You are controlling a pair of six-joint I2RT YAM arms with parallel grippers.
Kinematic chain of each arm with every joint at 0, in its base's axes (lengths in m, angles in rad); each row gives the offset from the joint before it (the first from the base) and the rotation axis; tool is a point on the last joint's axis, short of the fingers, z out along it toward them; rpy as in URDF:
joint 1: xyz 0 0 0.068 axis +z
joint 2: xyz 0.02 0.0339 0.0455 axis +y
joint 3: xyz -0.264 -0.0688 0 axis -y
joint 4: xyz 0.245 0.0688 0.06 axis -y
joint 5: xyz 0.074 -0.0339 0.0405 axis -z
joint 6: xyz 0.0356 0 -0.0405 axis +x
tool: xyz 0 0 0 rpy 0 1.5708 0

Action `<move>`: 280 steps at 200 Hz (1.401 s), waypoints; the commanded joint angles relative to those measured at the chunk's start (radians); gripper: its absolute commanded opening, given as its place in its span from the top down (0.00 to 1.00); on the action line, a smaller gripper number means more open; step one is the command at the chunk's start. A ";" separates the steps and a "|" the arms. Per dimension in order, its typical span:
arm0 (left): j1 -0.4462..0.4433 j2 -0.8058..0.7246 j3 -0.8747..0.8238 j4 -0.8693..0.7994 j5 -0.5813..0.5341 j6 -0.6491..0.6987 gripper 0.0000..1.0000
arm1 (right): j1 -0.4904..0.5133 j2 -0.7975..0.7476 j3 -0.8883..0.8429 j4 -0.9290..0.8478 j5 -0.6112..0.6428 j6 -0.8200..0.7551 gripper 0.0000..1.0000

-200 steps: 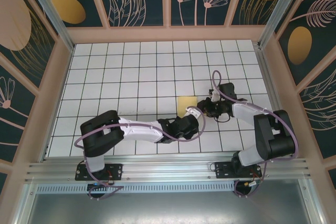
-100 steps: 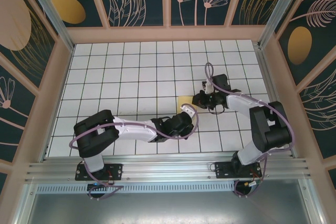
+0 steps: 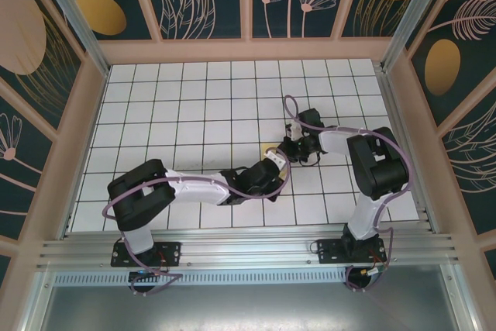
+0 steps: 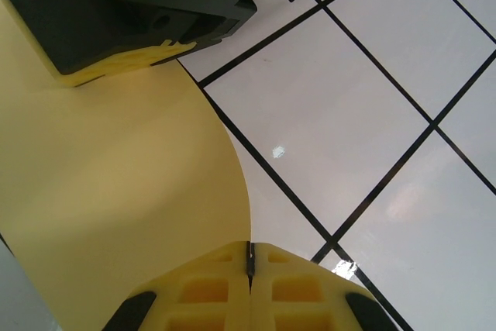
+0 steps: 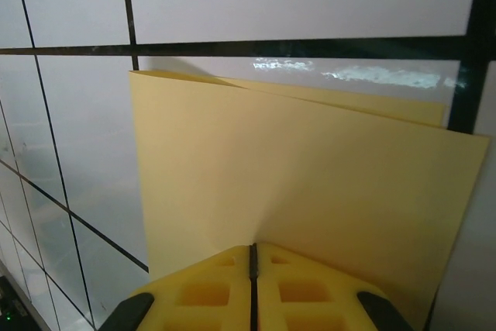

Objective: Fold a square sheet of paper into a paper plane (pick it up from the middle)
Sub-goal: Third fold the triangle at the center of the table.

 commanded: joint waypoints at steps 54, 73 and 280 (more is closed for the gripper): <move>0.060 -0.026 0.000 0.012 0.085 -0.001 1.00 | 0.025 0.051 0.023 -0.074 0.056 -0.059 0.91; 0.074 -0.020 0.006 0.003 0.089 0.005 1.00 | 0.028 0.051 0.027 -0.076 0.054 -0.057 0.91; 0.127 0.017 -0.040 -0.005 0.108 0.018 1.00 | 0.044 0.027 0.022 -0.074 0.048 -0.034 0.90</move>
